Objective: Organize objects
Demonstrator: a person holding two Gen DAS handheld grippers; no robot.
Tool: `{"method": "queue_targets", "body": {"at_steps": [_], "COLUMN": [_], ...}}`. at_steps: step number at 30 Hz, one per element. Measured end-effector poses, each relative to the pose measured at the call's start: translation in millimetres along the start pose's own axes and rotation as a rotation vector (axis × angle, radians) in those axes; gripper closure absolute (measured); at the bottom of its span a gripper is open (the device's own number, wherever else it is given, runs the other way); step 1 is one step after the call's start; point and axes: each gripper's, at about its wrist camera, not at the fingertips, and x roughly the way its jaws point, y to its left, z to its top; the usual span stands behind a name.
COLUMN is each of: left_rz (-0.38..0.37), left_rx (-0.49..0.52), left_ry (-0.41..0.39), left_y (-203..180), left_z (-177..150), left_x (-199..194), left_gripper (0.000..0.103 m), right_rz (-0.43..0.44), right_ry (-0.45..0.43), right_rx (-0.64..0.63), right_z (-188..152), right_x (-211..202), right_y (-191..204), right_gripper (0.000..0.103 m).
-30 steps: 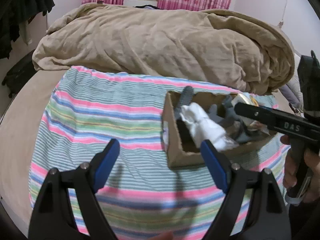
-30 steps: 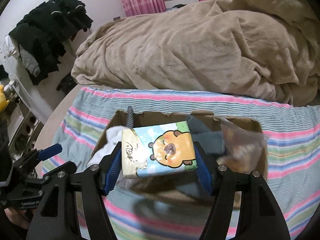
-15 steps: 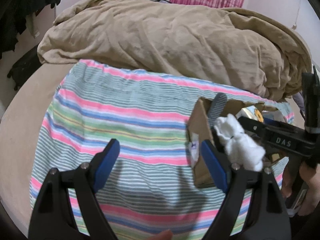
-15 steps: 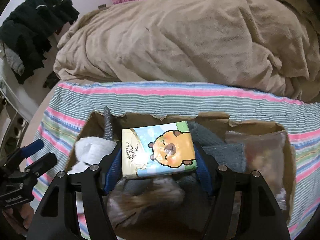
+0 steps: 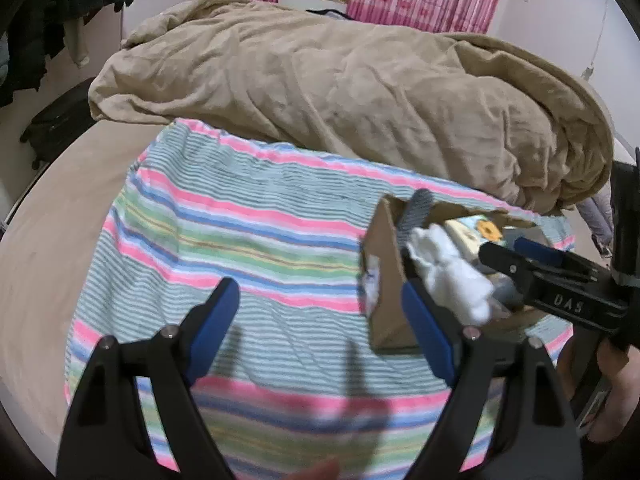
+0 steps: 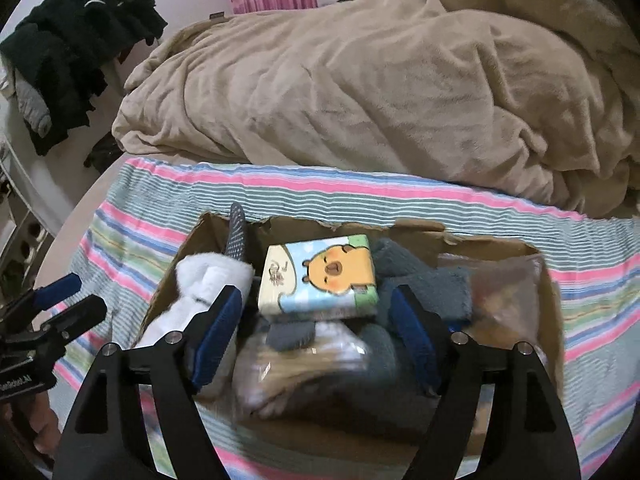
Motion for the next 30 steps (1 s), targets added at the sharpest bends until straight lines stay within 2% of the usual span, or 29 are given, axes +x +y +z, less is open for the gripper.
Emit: {"method": "queue_targets", "body": {"at_steps": [10,20,30], "left_rz": [0.002,-0.015,-0.022], "left_rx": [0.025,0.076,0.127], "left_ry": [-0.004,0.01,0.011], "left_y": [-27.9,-66.7,-102.4], "left_z": [-21.8,-55.2,-83.4], "left_x": [-36.0,-57.1,-72.1], "left_gripper": [0.019,0.019,0.018], "right_rz": [-0.002,0.006,0.015], "right_ry": [-0.033,-0.055,-0.056], "right_rx": [-0.013,-0.004,0.0], "right_z": [-23.7,-65.6,-104.4], "right_x": [-53.0,-107.2,-129.1], "right_y": [-3.0,-13.9,-29.1], "right_gripper": [0.023,0.023,0.023]}}
